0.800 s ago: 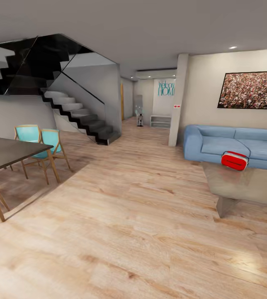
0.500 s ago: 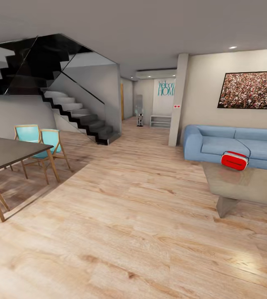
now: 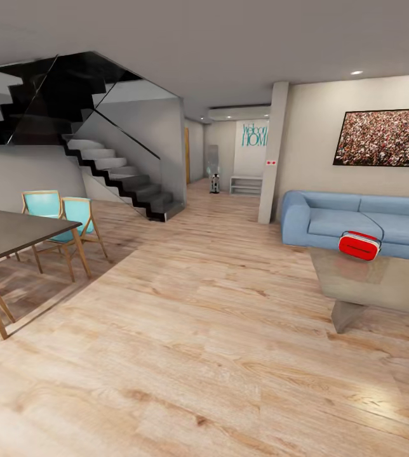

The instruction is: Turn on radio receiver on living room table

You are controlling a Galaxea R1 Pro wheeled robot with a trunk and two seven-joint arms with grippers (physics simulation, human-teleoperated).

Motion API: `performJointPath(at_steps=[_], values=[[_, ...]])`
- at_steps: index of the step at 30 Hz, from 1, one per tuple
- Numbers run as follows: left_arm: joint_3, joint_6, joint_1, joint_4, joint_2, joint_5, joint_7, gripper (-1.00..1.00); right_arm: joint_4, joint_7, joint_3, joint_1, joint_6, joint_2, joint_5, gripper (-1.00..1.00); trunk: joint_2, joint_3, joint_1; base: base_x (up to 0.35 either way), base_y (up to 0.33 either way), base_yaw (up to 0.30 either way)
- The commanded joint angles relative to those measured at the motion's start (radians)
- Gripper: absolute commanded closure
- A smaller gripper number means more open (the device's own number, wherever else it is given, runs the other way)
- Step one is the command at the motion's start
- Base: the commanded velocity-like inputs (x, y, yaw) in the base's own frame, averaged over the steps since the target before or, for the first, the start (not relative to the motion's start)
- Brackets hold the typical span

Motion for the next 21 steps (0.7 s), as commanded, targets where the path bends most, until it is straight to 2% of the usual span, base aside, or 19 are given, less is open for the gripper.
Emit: performJointPath(at_steps=[1, 5, 6, 7, 9, 10, 11, 13, 16, 21], values=[[0.0, 0.002, 0.0, -0.006, 0.002, -0.002, -0.001, -1.0, -0.006, 0.0, 0.0, -0.006, 0.002, -0.006, 0.0, -1.0, 0.0, 0.0, 0.0, 0.0, 0.0, 0.0], [0.0, 0.024, -0.011, -0.028, -0.001, -0.003, -0.001, -1.0, -0.029, -0.002, -0.001, -0.029, 0.018, -0.028, 0.0, -1.0, 0.0, 0.0, 0.0, 0.0, 0.0, 0.0], [0.0, 0.145, -0.015, -0.57, -0.002, -0.003, 0.0, -1.0, -0.553, -0.002, -0.001, -0.056, 0.031, -0.052, 0.0, -1.0, 0.0, 0.0, 0.0, 0.0, 0.0, 0.0], [0.0, 0.238, -0.03, -0.683, -0.004, -0.002, 0.002, -1.0, -0.611, -0.003, -0.001, -0.082, 0.067, -0.064, 0.0, -1.0, 0.0, 0.0, 0.0, 0.0, 0.0, 0.0], [-0.001, 0.355, -0.06, -0.823, -0.008, -0.001, 0.002, -1.0, -0.67, -0.002, -0.002, -0.129, 0.139, -0.08, 0.0, -1.0, 0.0, 0.0, 0.0, 0.0, 0.0, 0.0], [-0.001, 0.436, -0.094, -0.924, -0.016, -0.001, 0.002, -1.0, -0.703, -0.002, -0.004, -0.178, 0.198, -0.094, -0.001, -1.0, 0.0, 0.0, 0.0, 0.0, 0.0, 0.0], [-0.002, 0.483, -0.117, -0.981, -0.022, -0.001, 0.002, -1.0, -0.721, -0.002, -0.004, -0.208, 0.228, -0.104, -0.002, -1.0, 0.0, 0.0, 0.0, 0.0, 0.0, 0.0], [-0.002, 0.574, -0.179, -1.06, -0.027, -0.001, 0.004, -1.0, -0.752, -0.002, -0.005, -0.264, 0.273, -0.126, -0.005, -1.0, 0.0, 0.0, 0.0, 0.0, 0.0, 0.0], [-0.002, 0.662, -0.268, -1.101, -0.029, -0.001, 0.003, -1.0, -0.77, -0.001, -0.01, -0.323, 0.336, -0.145, -0.011, -1.0, 0.0, 0.0, 0.0, 0.0, 0.0, 0.0], [0.001, 0.686, -0.317, -1.112, -0.017, -0.002, 0.003, -1.0, -0.769, 0.004, -0.07, -0.349, 0.367, -0.151, -0.014, -1.0, 0.0, 0.0, 0.0, 0.0, 0.0, 0.0]])
